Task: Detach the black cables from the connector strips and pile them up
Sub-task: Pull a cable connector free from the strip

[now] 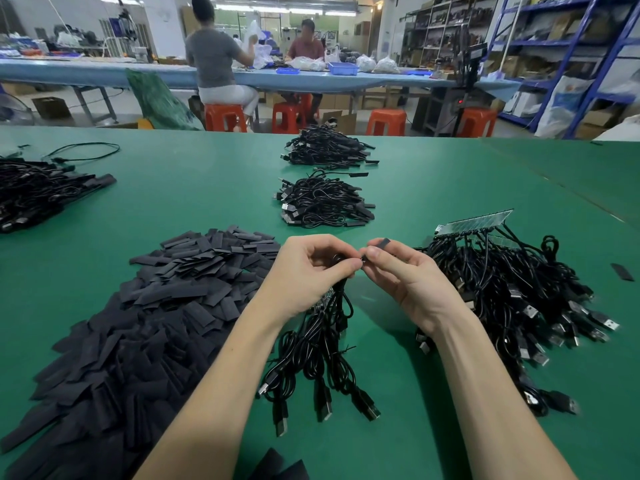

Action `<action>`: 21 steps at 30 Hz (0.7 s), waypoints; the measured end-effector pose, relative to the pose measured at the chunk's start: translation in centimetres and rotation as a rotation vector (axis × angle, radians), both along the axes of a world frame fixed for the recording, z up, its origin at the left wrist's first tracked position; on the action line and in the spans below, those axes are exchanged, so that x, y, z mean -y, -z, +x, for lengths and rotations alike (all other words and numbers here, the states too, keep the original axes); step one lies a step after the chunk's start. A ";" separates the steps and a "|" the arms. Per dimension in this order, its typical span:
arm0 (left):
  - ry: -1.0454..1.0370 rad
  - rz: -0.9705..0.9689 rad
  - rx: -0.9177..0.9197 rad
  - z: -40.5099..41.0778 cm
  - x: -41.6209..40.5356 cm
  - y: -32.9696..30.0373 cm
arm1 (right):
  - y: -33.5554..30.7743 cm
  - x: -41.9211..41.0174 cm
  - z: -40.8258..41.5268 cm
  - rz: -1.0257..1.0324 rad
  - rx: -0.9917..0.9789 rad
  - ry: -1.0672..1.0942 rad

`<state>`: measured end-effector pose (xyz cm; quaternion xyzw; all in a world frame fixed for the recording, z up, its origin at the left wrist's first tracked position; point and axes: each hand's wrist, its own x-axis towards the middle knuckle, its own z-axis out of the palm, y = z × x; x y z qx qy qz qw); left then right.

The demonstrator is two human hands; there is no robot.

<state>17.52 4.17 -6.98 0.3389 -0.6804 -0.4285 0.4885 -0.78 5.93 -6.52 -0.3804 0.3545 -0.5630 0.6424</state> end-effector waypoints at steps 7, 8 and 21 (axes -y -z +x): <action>-0.013 0.007 -0.068 -0.3 -0.1 0.0 | -0.1 -0.1 0.6 -0.017 -0.007 -0.018; -0.015 0.017 -0.084 -0.3 0.0 0.0 | -0.1 -0.1 0.8 -0.027 0.000 0.003; -0.042 0.117 -0.118 -0.5 0.2 0.3 | -0.2 -0.3 1.9 -0.209 -0.128 0.222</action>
